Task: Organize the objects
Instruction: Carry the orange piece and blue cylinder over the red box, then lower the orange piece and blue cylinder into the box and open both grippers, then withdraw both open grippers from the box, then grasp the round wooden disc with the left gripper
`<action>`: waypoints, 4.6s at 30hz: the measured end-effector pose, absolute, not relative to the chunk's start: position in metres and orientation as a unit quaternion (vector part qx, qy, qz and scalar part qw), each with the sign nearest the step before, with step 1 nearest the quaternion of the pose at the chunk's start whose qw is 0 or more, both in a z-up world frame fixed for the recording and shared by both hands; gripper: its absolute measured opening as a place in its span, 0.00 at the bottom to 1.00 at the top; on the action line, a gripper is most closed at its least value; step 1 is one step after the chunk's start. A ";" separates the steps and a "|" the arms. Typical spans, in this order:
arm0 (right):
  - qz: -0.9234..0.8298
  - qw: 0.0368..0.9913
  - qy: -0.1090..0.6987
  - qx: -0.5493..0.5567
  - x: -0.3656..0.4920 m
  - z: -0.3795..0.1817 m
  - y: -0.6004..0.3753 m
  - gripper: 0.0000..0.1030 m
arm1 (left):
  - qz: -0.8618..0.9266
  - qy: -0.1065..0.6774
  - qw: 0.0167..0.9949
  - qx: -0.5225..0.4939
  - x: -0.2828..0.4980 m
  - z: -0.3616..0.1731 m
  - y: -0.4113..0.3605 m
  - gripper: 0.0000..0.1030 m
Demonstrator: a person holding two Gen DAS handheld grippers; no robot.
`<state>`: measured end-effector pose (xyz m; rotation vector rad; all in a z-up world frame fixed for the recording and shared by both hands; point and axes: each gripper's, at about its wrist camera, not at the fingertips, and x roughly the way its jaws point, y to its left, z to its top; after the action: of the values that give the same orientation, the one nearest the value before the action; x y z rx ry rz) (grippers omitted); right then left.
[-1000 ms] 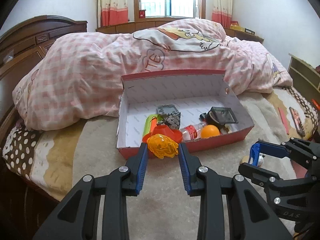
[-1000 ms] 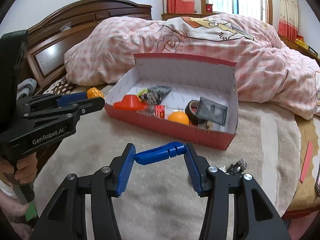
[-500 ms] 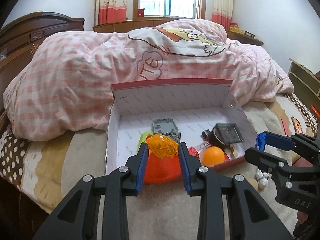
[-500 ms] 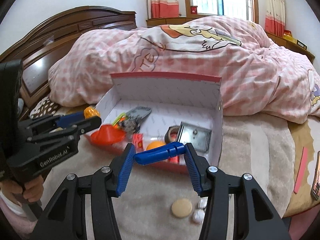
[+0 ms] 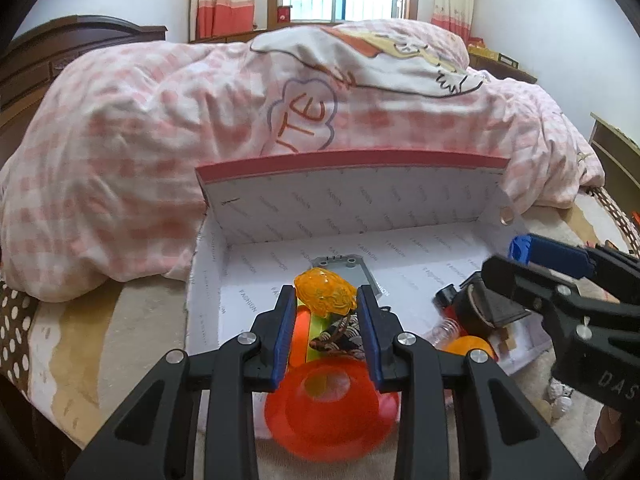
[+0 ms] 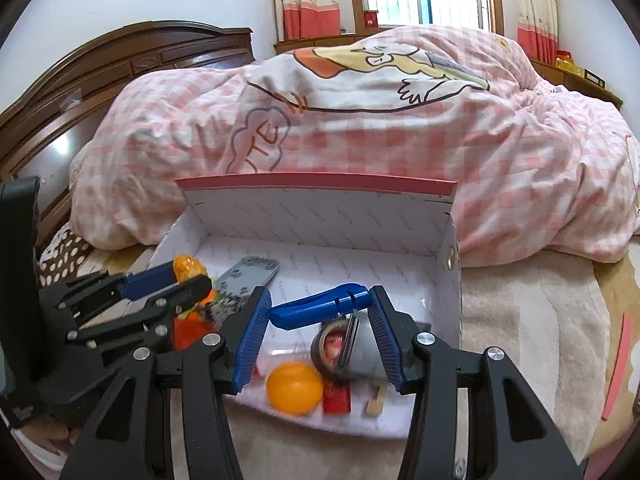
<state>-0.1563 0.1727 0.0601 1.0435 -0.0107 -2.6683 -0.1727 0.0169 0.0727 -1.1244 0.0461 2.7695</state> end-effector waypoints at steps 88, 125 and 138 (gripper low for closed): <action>-0.923 0.140 -0.021 0.358 -0.023 0.029 0.222 0.56 | 0.916 0.027 0.127 -0.380 -0.061 0.062 0.067 0.45; -0.900 0.130 0.077 0.410 -0.014 -0.013 0.265 0.56 | 0.871 0.098 0.225 -0.426 -0.056 0.023 0.143 0.45; -0.896 0.137 0.088 0.412 -0.015 -0.013 0.268 0.56 | 0.868 0.125 0.241 -0.415 -0.071 0.019 0.168 0.45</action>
<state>-0.0148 0.2681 -0.0127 1.1939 0.2559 -2.5943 -0.0707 0.1679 0.0186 -1.1360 0.3425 2.3744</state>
